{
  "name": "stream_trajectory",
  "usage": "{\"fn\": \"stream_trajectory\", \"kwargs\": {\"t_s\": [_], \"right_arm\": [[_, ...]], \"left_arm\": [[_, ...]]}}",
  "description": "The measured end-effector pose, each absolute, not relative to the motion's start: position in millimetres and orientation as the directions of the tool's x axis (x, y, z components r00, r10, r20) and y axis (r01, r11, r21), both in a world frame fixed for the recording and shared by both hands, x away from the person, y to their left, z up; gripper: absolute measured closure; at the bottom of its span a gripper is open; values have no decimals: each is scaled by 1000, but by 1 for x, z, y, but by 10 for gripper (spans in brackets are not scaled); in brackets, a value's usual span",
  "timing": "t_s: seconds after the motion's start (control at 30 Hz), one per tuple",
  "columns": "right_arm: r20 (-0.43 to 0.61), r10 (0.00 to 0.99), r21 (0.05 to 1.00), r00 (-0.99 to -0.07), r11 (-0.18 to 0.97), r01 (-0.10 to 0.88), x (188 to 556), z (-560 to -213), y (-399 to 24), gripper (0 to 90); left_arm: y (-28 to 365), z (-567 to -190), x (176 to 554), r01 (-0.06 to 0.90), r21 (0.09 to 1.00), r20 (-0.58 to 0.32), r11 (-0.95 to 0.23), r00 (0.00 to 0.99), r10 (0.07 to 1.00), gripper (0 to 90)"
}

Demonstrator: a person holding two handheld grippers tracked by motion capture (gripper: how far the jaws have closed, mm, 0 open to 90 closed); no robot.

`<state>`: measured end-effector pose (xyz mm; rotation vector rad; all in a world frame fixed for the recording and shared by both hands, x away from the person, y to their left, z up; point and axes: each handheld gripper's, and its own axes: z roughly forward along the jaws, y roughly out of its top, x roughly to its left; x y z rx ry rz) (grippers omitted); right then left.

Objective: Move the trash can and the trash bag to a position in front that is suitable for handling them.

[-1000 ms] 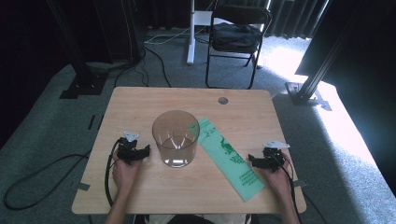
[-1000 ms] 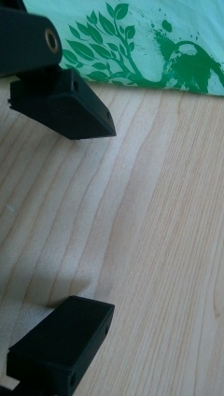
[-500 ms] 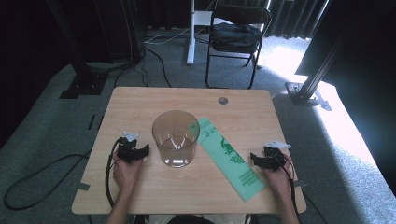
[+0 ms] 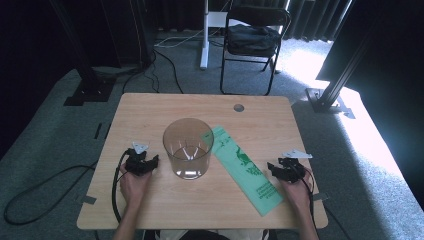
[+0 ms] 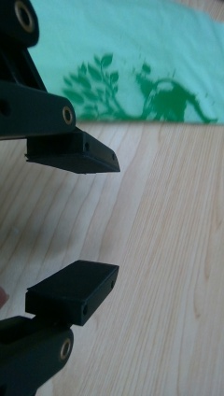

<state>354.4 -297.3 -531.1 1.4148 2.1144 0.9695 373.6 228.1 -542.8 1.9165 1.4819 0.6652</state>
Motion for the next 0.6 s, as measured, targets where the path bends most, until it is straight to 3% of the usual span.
{"fn": "stream_trajectory", "kwargs": {"t_s": [0.13, 0.6], "right_arm": [[57, 909, 750, -413, 235, 618, 353, -527, -292, 445], [62, 879, 747, -474, 274, 605, 356, -514, -266, 471]], "left_arm": [[228, -542, 372, 660, 729, 16, -181, 249, 968, 465], [226, -541, 368, 665, 725, 12, -179, 248, 969, 483]]}}
